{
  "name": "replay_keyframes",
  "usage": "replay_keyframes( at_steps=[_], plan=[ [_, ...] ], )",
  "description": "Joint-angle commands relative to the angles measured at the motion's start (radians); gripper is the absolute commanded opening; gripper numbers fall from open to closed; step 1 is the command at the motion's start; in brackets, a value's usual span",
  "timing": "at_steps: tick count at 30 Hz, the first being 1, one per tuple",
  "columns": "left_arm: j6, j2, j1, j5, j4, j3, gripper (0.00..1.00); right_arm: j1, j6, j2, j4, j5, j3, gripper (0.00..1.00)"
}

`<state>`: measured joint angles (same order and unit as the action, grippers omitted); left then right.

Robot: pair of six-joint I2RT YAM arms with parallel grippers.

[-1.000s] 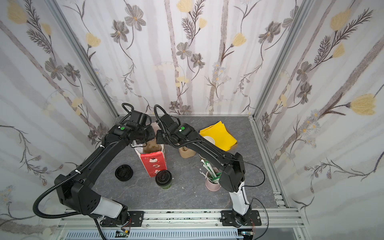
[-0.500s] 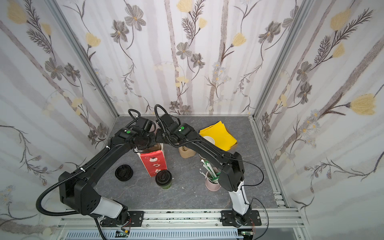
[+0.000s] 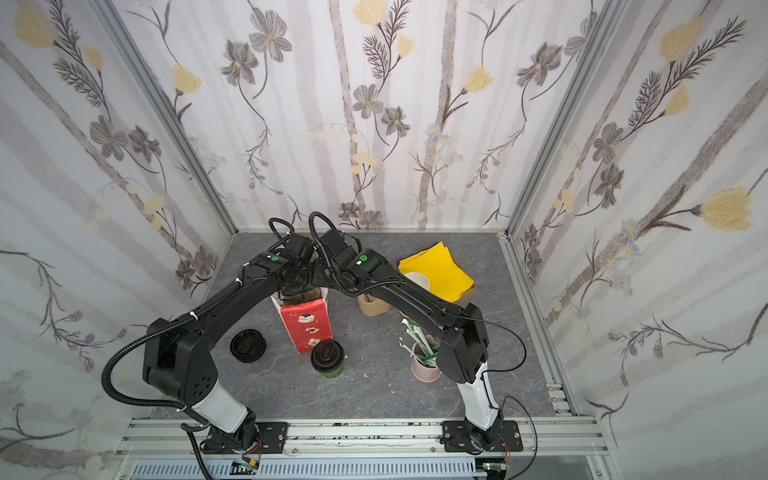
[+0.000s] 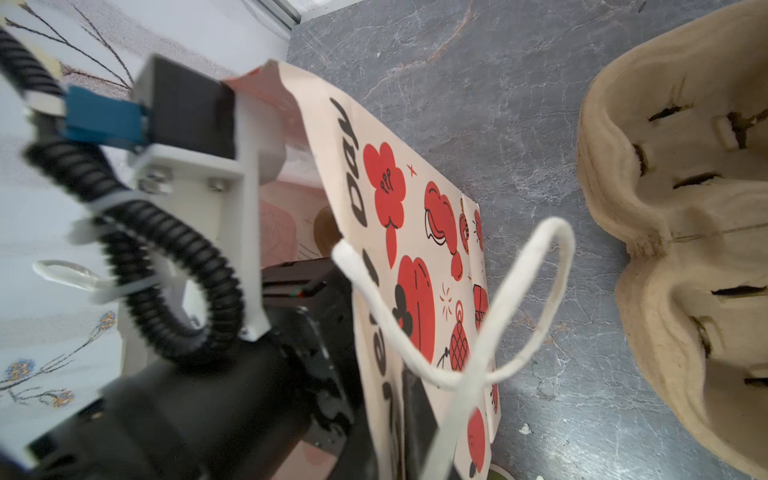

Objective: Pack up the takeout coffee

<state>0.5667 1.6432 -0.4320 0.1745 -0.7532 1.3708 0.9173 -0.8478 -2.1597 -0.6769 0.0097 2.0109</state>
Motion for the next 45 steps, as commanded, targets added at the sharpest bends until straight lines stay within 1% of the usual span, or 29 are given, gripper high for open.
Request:
replay_keyframes(
  at_steps=[1, 6, 12, 18, 21, 26, 29, 33, 36, 37, 39, 40, 43, 45],
  plan=[
    [0.013, 0.007, -0.001, 0.02, 0.092, -0.04, 0.11, 0.005, -0.016, 0.013, 0.057, -0.035, -0.001, 0.13],
    [0.01, 0.005, -0.005, 0.067, 0.216, -0.104, 0.21, 0.007, -0.014, 0.012, 0.057, -0.042, 0.0, 0.12],
    [-0.002, 0.023, -0.006, 0.08, 0.322, -0.168, 0.38, 0.011, -0.012, 0.014, 0.057, -0.037, -0.006, 0.12],
    [-0.004, 0.057, -0.007, 0.103, 0.353, -0.199, 0.41, 0.012, -0.011, 0.013, 0.056, -0.03, -0.005, 0.11],
    [-0.002, 0.06, -0.006, 0.087, 0.351, -0.194, 0.51, 0.011, -0.011, 0.014, 0.053, -0.021, -0.004, 0.11],
    [-0.018, -0.024, -0.007, 0.06, 0.352, -0.144, 0.66, 0.008, -0.013, 0.01, 0.045, -0.014, -0.005, 0.11],
    [-0.036, -0.097, -0.007, 0.022, 0.353, -0.129, 0.71, 0.008, -0.012, 0.007, 0.05, -0.014, -0.004, 0.11],
    [-0.032, -0.201, -0.007, -0.039, 0.354, -0.146, 0.82, 0.009, -0.009, 0.008, 0.056, -0.007, -0.004, 0.11],
    [-0.034, -0.272, -0.008, -0.076, 0.354, -0.167, 0.87, 0.008, -0.01, 0.006, 0.061, -0.003, -0.004, 0.11],
    [-0.036, -0.287, -0.008, -0.085, 0.354, -0.176, 0.87, 0.008, -0.01, 0.006, 0.062, -0.002, -0.003, 0.11],
    [-0.039, -0.297, -0.008, -0.097, 0.353, -0.197, 0.84, 0.008, -0.01, 0.005, 0.069, -0.003, -0.004, 0.11],
    [-0.03, -0.295, -0.007, -0.098, 0.351, -0.207, 0.8, 0.008, -0.009, 0.002, 0.069, -0.006, -0.002, 0.11],
    [-0.008, -0.264, -0.005, -0.11, 0.353, -0.224, 0.61, 0.011, -0.01, -0.002, 0.074, -0.01, -0.003, 0.1],
    [0.003, -0.237, -0.005, -0.117, 0.354, -0.226, 0.51, 0.013, -0.01, -0.006, 0.074, -0.01, -0.003, 0.1]
  ],
)
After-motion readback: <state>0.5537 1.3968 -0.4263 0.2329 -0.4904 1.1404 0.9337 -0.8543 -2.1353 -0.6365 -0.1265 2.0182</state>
